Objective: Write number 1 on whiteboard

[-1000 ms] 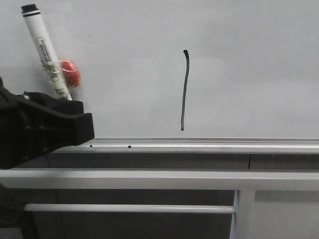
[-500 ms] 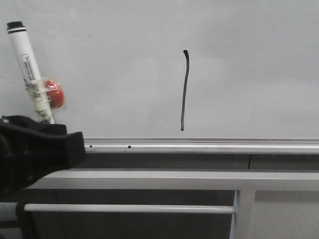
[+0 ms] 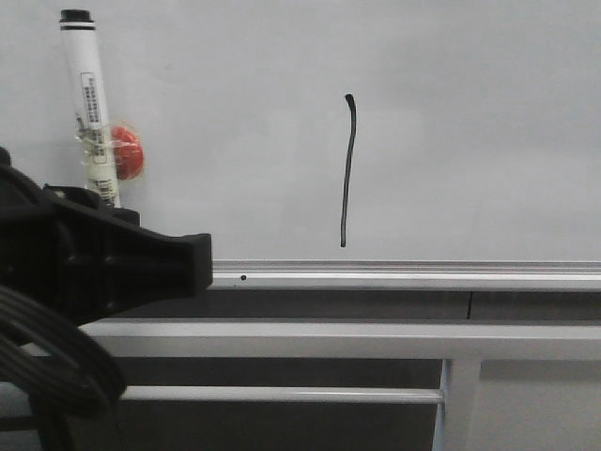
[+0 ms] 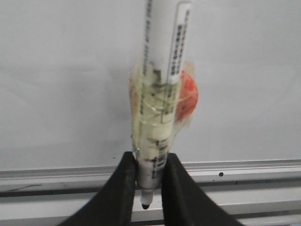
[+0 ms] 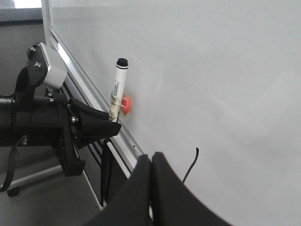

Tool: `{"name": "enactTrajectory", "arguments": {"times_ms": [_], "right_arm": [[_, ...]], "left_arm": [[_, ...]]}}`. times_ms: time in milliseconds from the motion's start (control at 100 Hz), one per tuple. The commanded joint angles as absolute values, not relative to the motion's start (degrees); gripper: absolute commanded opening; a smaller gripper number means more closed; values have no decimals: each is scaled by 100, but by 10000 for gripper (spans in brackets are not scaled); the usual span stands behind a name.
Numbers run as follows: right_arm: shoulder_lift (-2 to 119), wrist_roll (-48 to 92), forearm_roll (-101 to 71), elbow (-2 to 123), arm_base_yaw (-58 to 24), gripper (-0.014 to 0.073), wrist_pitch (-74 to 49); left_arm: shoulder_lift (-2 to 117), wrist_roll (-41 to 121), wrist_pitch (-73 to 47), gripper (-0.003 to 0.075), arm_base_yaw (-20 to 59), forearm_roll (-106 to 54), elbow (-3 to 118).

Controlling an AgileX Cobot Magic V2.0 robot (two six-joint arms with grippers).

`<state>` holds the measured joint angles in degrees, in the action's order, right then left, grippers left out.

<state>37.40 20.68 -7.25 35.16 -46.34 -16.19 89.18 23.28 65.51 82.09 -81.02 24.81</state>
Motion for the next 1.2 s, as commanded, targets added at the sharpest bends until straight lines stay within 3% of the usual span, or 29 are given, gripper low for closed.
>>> {"name": "enactTrajectory", "arguments": {"times_ms": [0,1190], "right_arm": [[3777,2085,-681,3677,-4595,-63,-1175],[3777,2085,-681,3677,-4595,-63,-1247]], "left_arm": [[8750,2510,7730,-20,8209,-8131,2599],[8750,2510,7356,-18,7895,-7679,2614]]}}
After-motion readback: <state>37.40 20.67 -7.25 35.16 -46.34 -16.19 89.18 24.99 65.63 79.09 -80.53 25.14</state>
